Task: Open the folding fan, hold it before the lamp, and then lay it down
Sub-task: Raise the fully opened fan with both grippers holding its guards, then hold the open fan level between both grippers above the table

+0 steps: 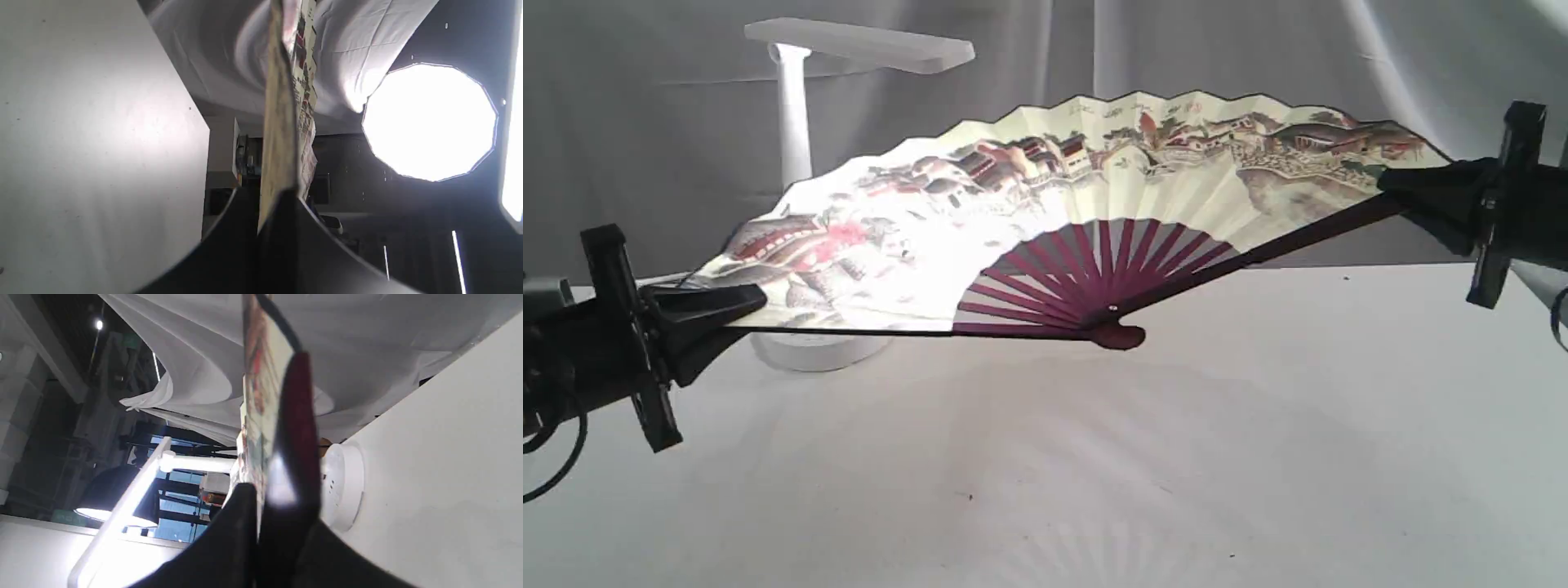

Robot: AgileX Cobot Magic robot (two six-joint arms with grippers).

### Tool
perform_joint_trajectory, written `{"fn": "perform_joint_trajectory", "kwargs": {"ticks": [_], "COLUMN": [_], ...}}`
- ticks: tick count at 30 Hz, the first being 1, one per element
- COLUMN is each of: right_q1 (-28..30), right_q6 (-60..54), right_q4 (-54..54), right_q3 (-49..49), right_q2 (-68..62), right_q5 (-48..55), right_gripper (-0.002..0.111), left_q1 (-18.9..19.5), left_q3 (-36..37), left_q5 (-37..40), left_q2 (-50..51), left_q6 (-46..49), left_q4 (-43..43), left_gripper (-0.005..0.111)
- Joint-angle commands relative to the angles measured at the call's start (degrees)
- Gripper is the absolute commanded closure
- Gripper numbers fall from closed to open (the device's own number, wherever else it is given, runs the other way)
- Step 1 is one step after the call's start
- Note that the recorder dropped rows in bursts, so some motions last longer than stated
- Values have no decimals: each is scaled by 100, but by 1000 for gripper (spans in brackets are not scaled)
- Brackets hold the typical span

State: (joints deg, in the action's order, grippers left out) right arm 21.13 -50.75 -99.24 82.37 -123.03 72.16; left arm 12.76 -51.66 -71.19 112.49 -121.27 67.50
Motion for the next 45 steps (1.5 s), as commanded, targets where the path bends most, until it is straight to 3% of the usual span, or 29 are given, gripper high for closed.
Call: {"fn": "perform_joint_trajectory", "kwargs": {"ticks": [1, 12, 18, 33, 45], "right_q1": [76, 76, 76, 76, 76], "right_q6": [-97, 246, 493, 1376, 1365], "right_q4": [-71, -71, -71, -71, -71], "right_q3": [41, 41, 41, 41, 41], "right_q2": [189, 207, 207, 207, 207], "right_q5": [-219, -219, -222, -418, -418], "right_gripper": [108, 108, 108, 108, 108], "left_q1": [97, 97, 97, 97, 97], "left_q3": [16, 16, 16, 16, 16], "left_q5": [122, 122, 160, 552, 989], "left_q2": [-334, -717, -717, -717, -717], "left_q6": [-126, -126, -126, -126, -126], "left_q4": [-401, -440, -890, -1240, -1397], "left_gripper": [107, 107, 107, 107, 107]}}
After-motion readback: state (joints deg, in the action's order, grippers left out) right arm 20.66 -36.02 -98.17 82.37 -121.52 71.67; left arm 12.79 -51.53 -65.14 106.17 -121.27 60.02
